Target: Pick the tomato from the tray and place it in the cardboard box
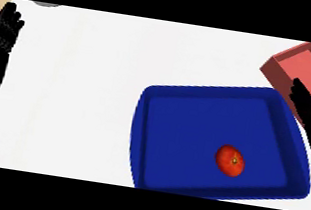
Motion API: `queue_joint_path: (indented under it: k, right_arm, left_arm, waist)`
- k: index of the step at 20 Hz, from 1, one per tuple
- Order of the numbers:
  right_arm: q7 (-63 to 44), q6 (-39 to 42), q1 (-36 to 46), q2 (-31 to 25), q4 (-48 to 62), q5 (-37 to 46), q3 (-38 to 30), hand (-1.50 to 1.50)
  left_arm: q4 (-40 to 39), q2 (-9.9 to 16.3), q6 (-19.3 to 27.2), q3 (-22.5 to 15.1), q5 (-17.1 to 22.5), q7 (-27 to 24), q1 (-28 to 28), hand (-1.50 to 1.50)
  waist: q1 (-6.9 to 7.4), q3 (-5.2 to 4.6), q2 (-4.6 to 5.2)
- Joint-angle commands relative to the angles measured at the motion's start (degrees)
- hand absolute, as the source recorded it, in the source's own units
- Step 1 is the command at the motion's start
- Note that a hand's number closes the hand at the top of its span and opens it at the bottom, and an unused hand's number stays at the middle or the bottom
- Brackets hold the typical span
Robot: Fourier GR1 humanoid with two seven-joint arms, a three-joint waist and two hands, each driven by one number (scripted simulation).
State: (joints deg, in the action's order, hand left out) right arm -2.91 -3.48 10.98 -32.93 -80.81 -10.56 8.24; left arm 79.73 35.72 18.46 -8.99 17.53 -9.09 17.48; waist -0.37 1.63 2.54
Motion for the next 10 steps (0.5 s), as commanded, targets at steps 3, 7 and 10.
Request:
queue_joint_path:
  k: [3,7,10]
  right_arm:
    - [2.2,-17.5,-8.7,7.8,-1.2,-4.9,-12.5,1.5]
    - [0.2,-24.2,-23.7,2.6,7.7,6.2,-11.4,1.5]
    - [6.9,-37.2,-27.2,18.7,1.6,-3.8,-21.6,-1.5]
  left_arm:
    - [-1.2,-3.0,1.5,1.2,3.4,3.7,-3.8,0.0]
    - [0.0,-8.2,1.9,1.5,8.4,5.7,-6.7,0.0]
    - [0.8,-9.7,2.2,1.5,9.9,6.2,-9.9,0.0]
  waist:
    - [-5.15,-1.56,-3.46]
    - [-7.48,-2.55,-1.89]
    - [-8.06,-1.61,-4.01]
